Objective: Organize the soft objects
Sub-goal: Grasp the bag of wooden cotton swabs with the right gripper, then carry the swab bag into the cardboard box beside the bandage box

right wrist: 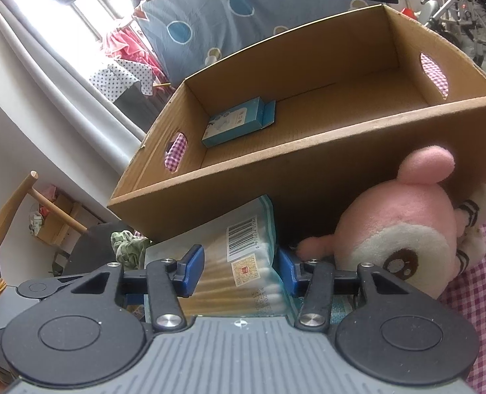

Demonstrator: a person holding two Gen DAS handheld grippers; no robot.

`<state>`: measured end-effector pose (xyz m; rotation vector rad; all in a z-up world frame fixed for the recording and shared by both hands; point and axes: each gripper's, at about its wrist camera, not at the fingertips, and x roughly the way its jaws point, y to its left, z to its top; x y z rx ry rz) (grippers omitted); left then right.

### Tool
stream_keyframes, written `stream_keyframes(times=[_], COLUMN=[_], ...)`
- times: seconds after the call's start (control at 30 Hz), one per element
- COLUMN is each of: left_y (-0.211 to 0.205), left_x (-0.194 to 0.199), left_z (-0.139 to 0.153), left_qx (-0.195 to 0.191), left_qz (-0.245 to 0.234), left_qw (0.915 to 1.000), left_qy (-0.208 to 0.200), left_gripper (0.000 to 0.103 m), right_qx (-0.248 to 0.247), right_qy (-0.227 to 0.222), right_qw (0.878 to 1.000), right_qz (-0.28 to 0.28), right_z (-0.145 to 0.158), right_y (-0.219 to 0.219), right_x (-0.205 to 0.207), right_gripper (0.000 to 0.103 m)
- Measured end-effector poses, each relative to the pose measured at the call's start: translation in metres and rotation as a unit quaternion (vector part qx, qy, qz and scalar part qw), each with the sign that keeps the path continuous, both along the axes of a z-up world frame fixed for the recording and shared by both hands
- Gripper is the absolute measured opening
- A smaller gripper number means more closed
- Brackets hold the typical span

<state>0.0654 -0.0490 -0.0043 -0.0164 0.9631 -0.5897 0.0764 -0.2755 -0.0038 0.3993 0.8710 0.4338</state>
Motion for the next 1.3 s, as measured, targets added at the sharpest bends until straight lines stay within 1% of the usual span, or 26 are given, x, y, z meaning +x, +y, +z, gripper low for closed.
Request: stream_keyframes(times=[0.33,0.57,0.83,0.93,1.03,1.13,1.23,1.3], left_y=[-0.002,-0.003,-0.002,0.000,0.002,0.005,0.008,0.008], left_x=[-0.002,-0.011,-0.012,-0.012,-0.009,-0.002,0.010,0.022], left_z=[0.008,0.024,0.046,0.057,0.068,0.079,0.089,0.093], left_qx=[0.004,0.017,0.009,0.004,0.001,-0.005,-0.011,-0.011], left_qz=[-0.001,-0.001,0.005,0.007,0.010,0.016,0.021,0.020], left_qw=[0.9999,0.9983,0.9957,0.9937,0.9909,0.9889,0.9870,0.9863], left_qy=[-0.016,-0.056,-0.092,-0.112,-0.134,-0.147,-0.159,-0.164], left_gripper=[0.085,0.086,0.086,0.086,0.086,0.086,0.088,0.089], right_qx=[-0.001,0.007,0.017,0.021,0.029,0.034,0.039,0.049], right_qy=[-0.013,-0.028,-0.064,-0.077,-0.090,-0.097,-0.095,-0.085], right_qw=[1.000,0.999,0.998,0.997,0.995,0.995,0.995,0.995], right_qz=[-0.010,-0.015,-0.019,-0.018,-0.013,-0.007,0.000,0.005], right_z=[0.010,0.022,0.049,0.061,0.073,0.084,0.092,0.095], right_y=[0.001,0.001,0.002,0.003,0.003,0.005,0.006,0.006], right_x=[-0.009,-0.016,-0.022,-0.021,-0.015,-0.004,0.015,0.032], right_gripper=[0.051,0.050,0.049,0.049,0.049,0.049,0.049,0.049])
